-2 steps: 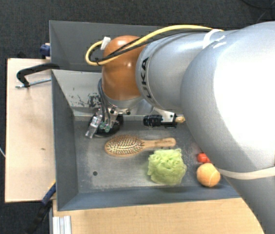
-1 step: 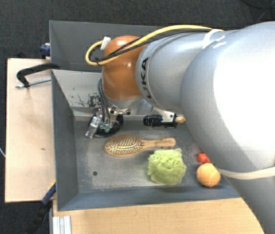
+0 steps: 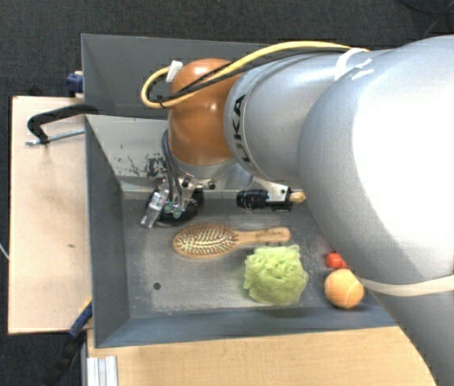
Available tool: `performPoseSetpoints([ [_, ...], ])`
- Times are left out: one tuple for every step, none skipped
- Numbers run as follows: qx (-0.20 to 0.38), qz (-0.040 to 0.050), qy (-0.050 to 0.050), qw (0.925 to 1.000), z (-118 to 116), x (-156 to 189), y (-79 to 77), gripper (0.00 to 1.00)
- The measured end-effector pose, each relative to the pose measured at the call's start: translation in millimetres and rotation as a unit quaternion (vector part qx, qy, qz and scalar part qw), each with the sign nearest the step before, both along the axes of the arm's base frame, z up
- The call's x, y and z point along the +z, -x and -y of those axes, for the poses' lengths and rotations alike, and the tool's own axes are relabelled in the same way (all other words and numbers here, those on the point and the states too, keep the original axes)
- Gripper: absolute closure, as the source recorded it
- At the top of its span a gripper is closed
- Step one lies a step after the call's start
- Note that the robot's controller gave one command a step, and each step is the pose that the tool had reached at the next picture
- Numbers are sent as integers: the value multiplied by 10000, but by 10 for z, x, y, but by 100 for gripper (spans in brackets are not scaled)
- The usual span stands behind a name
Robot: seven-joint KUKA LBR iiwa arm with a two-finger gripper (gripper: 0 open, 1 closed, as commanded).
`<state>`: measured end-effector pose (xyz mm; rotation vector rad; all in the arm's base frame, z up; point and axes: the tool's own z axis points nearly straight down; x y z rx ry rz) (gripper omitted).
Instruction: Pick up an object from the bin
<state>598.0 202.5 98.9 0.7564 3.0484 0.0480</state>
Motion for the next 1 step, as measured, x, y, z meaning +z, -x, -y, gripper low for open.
performPoseSetpoints([
  [0,0,0,10000,0,0,0,100],
])
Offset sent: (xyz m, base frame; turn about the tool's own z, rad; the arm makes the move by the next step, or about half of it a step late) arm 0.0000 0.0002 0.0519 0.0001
